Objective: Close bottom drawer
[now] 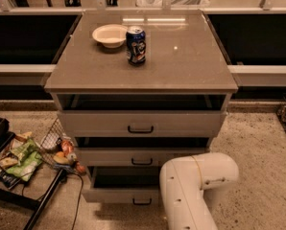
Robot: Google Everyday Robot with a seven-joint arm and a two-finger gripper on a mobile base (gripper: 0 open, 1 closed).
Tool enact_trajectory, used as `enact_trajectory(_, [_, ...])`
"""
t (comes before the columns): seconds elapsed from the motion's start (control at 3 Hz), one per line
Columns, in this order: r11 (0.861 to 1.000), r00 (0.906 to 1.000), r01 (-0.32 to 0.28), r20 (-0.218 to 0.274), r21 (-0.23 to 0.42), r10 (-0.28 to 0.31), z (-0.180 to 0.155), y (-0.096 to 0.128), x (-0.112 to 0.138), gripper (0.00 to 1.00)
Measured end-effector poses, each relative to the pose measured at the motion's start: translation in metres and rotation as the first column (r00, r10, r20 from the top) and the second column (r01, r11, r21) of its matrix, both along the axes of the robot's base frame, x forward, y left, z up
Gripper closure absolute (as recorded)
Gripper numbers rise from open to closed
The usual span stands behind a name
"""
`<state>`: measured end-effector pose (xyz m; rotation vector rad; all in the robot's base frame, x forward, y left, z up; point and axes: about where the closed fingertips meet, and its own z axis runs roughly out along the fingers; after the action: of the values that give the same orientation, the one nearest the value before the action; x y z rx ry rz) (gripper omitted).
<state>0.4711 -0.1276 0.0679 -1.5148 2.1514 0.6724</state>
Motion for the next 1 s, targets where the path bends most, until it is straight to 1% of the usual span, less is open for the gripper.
enact_trajectory(0.33, [0.997,0.9988,-0.025,0.039,-0.072,0.028,0.002,-0.009,0.041,1.0])
enact_trajectory(0.67, [0.997,0.9988,-0.025,0.039,-0.072,0.028,0.002,-0.009,0.041,1.0])
enact_trajectory(1.0, [0.995,0.9977,-0.015,0.064,-0.103,0.022,0.006,-0.024,0.076,1.0])
